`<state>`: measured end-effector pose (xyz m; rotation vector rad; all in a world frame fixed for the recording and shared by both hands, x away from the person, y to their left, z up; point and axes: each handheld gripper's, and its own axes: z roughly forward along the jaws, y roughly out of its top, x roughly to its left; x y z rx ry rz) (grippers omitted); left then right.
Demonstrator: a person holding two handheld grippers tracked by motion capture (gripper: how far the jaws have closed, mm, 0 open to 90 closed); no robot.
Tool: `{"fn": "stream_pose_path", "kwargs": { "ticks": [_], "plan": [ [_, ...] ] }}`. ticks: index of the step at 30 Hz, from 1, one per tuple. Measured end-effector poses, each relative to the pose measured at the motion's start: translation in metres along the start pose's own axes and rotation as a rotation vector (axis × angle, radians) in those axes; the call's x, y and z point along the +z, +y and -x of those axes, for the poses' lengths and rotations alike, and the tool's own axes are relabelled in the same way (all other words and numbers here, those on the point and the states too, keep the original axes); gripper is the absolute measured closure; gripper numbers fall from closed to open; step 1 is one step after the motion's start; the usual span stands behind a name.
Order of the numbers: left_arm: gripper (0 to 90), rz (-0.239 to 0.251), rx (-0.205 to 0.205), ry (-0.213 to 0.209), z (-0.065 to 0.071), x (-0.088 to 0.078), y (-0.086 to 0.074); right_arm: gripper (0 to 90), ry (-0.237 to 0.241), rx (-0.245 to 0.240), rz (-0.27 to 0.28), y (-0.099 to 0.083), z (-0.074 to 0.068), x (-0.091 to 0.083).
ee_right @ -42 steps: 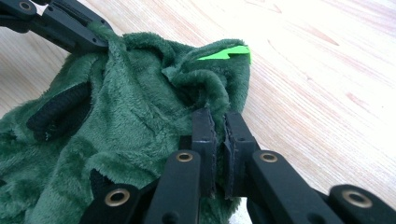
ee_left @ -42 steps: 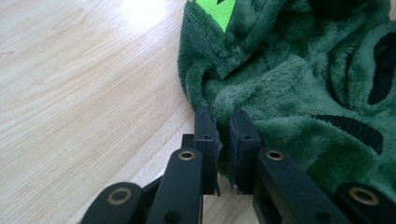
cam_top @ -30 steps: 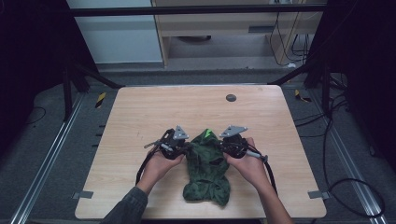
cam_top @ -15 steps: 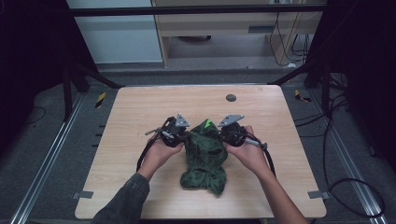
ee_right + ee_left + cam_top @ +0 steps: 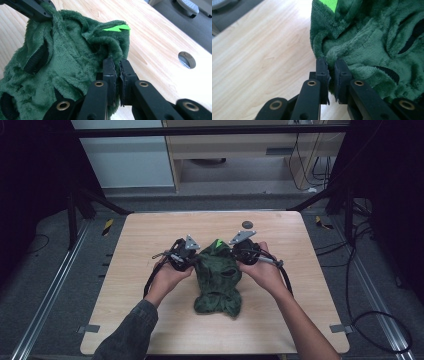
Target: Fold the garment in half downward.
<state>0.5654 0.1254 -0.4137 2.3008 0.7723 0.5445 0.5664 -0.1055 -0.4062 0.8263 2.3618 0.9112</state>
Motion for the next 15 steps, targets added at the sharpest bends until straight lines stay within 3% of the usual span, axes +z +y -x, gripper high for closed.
{"fn": "stream_pose_path", "kwargs": {
  "ticks": [10, 15],
  "plan": [
    [83.5, -0.015, 0.033, 0.036, -0.009, 0.002, 0.015, 85.4, -0.004, -0.002, 0.014, 0.010, 0.011, 0.004],
    [83.3, 0.001, 0.038, 0.044, -0.006, -0.002, 0.013, 85.4, -0.008, -0.004, 0.036, 0.010, 0.010, -0.001]
  ]
}}
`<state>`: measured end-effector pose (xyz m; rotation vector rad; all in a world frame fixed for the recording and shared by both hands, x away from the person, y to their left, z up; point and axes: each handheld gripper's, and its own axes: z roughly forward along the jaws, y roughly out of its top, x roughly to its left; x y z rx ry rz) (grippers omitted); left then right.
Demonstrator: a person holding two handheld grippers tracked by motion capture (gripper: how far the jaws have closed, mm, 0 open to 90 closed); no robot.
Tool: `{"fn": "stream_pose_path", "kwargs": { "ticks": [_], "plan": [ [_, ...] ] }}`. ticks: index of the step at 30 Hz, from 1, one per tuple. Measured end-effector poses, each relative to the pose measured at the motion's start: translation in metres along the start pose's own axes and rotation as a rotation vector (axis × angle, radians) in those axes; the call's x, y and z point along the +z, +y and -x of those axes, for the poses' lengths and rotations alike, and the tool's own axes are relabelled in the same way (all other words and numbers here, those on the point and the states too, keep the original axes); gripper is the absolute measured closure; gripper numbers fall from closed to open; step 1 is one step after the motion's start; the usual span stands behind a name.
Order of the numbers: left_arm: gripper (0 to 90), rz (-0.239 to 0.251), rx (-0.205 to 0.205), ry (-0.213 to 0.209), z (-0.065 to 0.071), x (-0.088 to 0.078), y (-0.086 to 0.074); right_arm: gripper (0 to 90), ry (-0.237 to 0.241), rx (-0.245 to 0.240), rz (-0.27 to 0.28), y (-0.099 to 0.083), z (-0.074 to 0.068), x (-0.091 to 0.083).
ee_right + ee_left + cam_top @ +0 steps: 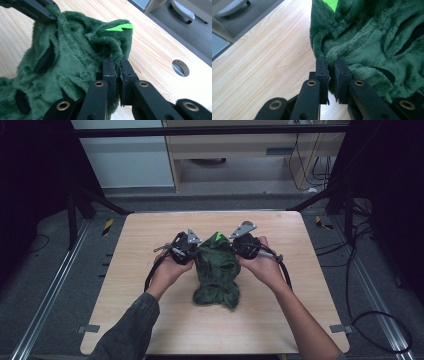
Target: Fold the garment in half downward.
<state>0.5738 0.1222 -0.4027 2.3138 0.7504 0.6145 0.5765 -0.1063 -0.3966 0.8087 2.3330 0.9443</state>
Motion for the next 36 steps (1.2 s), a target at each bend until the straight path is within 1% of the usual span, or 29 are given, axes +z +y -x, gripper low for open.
{"fn": "stream_pose_path", "kwargs": {
  "ticks": [4, 8, 10, 12, 15, 16, 19, 21, 28, 34, 35, 36],
  "plan": [
    [83.1, 0.012, 0.010, 0.003, 0.007, -0.006, -0.006, 85.3, -0.001, -0.010, 0.033, -0.004, -0.010, -0.009],
    [82.9, 0.021, 0.024, 0.002, 0.016, -0.009, -0.014, 85.2, 0.000, -0.051, 0.043, -0.009, -0.022, -0.014],
    [82.9, 0.029, 0.028, 0.002, 0.021, -0.011, -0.019, 85.2, 0.015, -0.053, 0.052, -0.012, -0.027, -0.017],
    [82.9, 0.036, 0.031, -0.006, 0.025, -0.014, -0.024, 85.1, 0.025, -0.061, 0.054, -0.016, -0.032, -0.021],
    [82.9, 0.046, 0.028, -0.015, 0.029, -0.019, -0.029, 85.0, 0.037, -0.068, 0.066, -0.023, -0.039, -0.027],
    [82.8, 0.058, 0.015, -0.017, 0.031, -0.019, -0.030, 85.0, 0.039, -0.070, 0.067, -0.025, -0.040, -0.029],
    [82.7, 0.058, 0.012, -0.023, 0.035, -0.022, -0.037, 85.0, 0.047, -0.070, 0.076, -0.032, -0.046, -0.032],
    [82.7, 0.053, 0.020, -0.024, 0.038, -0.023, -0.040, 84.9, 0.051, -0.071, 0.077, -0.036, -0.050, -0.033],
    [82.5, 0.057, 0.001, -0.038, 0.044, -0.022, -0.050, 84.7, 0.068, -0.066, 0.078, -0.051, -0.062, -0.032],
    [82.2, 0.051, 0.000, -0.047, 0.049, -0.021, -0.055, 84.2, 0.080, -0.063, 0.071, -0.060, -0.067, -0.033],
    [82.2, 0.044, 0.007, -0.048, 0.049, -0.022, -0.055, 84.1, 0.081, -0.063, 0.070, -0.061, -0.068, -0.032],
    [82.2, 0.051, 0.000, -0.047, 0.050, -0.021, -0.055, 84.1, 0.081, -0.065, 0.068, -0.062, -0.068, -0.033]
  ]
}}
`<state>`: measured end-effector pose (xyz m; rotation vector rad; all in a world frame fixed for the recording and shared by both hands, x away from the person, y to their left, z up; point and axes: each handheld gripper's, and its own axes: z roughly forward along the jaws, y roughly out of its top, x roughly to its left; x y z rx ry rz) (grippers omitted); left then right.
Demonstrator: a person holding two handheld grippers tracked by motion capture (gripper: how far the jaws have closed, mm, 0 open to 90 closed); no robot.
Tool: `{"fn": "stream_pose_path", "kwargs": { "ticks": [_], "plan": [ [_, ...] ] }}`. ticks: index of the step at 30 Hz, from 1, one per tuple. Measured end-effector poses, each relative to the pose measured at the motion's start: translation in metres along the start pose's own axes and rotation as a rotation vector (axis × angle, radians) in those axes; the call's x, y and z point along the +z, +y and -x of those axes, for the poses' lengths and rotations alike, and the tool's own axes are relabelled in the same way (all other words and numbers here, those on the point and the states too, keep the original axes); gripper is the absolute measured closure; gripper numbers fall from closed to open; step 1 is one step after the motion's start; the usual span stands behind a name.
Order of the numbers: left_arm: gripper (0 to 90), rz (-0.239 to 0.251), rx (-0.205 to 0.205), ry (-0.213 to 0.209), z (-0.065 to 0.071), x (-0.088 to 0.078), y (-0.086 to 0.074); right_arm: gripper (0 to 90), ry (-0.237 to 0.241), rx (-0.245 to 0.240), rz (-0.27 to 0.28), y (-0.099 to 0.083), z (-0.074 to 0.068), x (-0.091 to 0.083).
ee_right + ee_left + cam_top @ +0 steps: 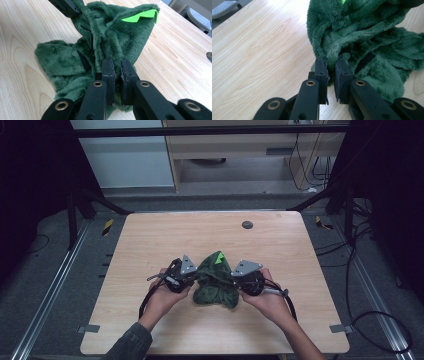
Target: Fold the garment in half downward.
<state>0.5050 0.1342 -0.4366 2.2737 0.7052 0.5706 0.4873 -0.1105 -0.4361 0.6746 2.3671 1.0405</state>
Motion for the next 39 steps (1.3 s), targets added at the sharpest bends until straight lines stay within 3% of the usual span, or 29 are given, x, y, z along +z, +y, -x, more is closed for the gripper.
{"fn": "stream_pose_path", "kwargs": {
  "ticks": [8, 25, 39],
  "plan": [
    [82.1, 0.000, 0.003, -0.006, 0.005, -0.002, -0.003, 83.5, 0.001, -0.012, -0.003, -0.003, -0.003, -0.004],
    [81.7, 0.015, -0.047, -0.035, 0.014, 0.000, -0.022, 82.6, 0.012, -0.024, -0.012, -0.018, -0.022, -0.007],
    [78.5, -0.015, -0.044, -0.051, 0.023, 0.002, -0.037, 81.1, 0.023, -0.037, -0.040, -0.034, -0.031, -0.008]
  ]
}}
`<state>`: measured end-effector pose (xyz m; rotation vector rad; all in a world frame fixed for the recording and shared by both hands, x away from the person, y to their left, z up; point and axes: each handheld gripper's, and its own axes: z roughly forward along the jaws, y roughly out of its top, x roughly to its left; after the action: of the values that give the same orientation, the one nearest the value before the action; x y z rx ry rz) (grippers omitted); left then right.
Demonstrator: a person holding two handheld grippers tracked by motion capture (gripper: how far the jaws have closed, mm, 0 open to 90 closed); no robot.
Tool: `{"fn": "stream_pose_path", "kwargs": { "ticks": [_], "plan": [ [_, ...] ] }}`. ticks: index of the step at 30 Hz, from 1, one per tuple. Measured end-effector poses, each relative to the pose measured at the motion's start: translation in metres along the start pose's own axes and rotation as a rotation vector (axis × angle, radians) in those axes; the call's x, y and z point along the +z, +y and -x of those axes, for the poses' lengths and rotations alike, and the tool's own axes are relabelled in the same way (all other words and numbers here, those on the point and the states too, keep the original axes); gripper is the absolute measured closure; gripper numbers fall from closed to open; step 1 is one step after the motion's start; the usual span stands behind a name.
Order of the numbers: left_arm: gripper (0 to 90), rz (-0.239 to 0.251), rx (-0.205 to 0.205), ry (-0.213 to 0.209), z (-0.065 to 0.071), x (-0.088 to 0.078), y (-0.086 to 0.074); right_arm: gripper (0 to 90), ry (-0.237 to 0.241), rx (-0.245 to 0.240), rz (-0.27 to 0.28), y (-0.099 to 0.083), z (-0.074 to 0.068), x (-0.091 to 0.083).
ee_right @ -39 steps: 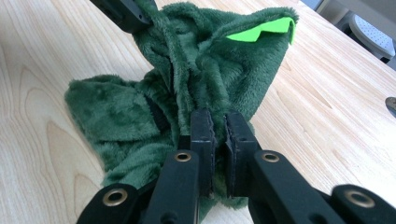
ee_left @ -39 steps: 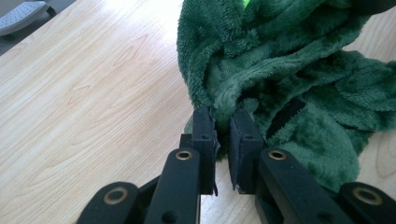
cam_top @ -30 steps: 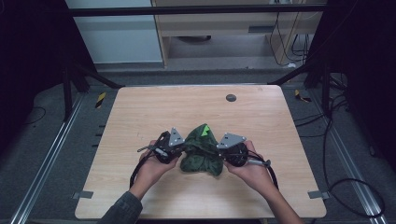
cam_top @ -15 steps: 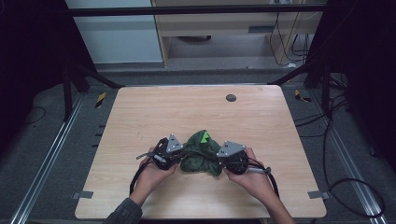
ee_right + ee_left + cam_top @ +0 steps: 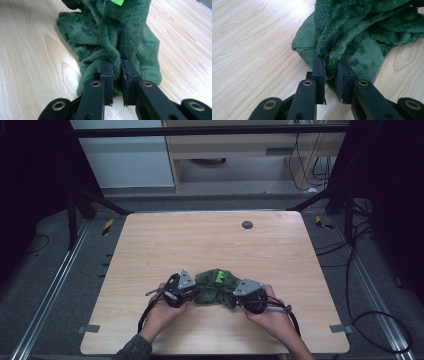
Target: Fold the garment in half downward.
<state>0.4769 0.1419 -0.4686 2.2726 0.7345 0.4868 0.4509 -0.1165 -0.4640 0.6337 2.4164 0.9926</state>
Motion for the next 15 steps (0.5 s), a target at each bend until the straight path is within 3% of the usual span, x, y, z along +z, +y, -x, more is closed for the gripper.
{"fn": "stream_pose_path", "kwargs": {
  "ticks": [5, 15],
  "plan": [
    [76.4, -0.003, -0.004, -0.002, 0.0020, -0.0020, -0.0046, 79.8, 0.005, -0.026, -0.012, -0.0017, -0.0047, 0.0001],
    [70.7, -0.001, -0.009, -0.007, 0.0095, -0.0097, -0.0100, 76.5, 0.006, -0.019, -0.019, -0.0081, -0.0077, -0.0049]
  ]
}}
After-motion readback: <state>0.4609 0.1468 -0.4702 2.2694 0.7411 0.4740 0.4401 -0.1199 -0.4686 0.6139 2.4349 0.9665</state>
